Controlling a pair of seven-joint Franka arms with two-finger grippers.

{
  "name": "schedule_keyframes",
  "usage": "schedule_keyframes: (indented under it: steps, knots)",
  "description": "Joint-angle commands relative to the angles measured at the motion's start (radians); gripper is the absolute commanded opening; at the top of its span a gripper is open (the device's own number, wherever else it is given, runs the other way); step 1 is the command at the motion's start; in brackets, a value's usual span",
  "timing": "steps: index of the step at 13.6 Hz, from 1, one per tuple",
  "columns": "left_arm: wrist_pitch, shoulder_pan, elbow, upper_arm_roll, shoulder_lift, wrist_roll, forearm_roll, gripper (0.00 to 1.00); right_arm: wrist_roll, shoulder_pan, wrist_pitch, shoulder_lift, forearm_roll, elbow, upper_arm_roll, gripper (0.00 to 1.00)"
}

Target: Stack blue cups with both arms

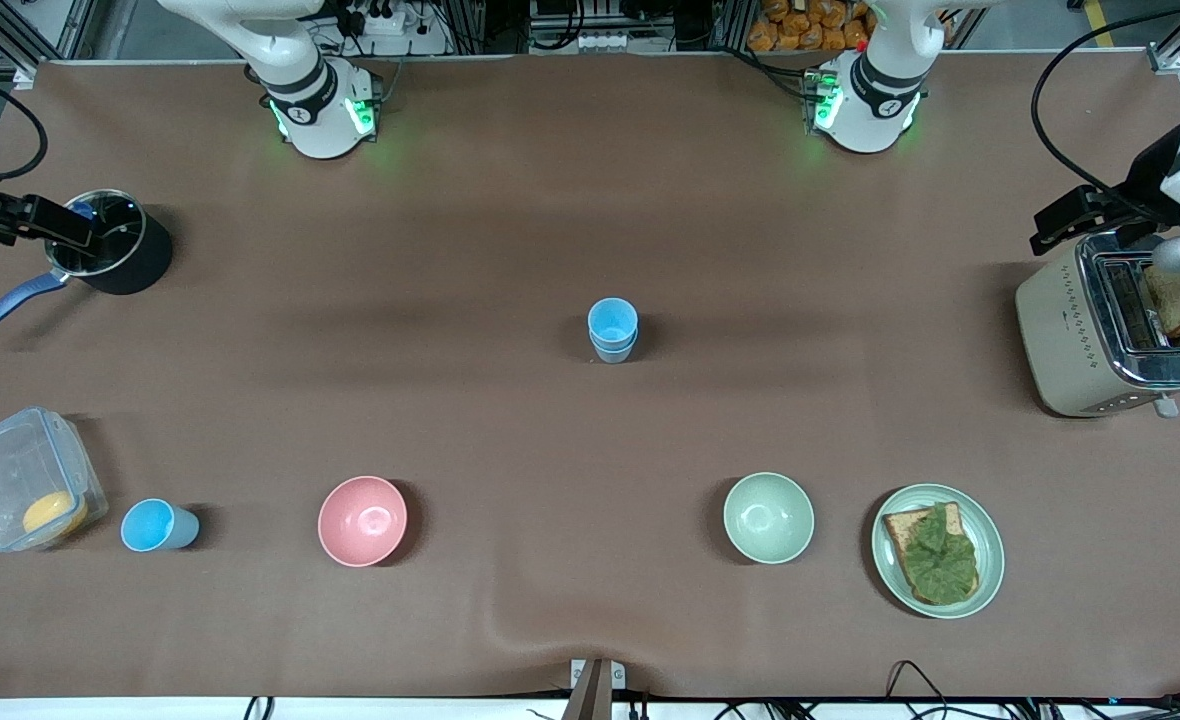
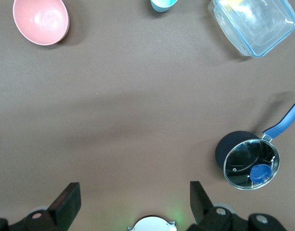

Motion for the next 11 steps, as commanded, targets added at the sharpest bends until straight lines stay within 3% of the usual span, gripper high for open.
schedule_keyframes:
  steps: [1,4,11]
  knots:
    - [-0.028,-0.006,0.043,-0.002,0.027,-0.070,-0.019,1.00,-0.010,-0.021,-0.012,0.003,0.001,0.011,0.016,1.00]
    - [-0.030,-0.006,0.045,-0.037,0.025,-0.177,-0.019,1.00,-0.010,-0.021,-0.012,0.003,0.001,0.011,0.016,1.00]
    - [-0.030,0.003,0.075,-0.038,0.061,-0.106,-0.006,1.00,-0.009,-0.019,-0.012,0.003,0.001,0.011,0.016,1.00]
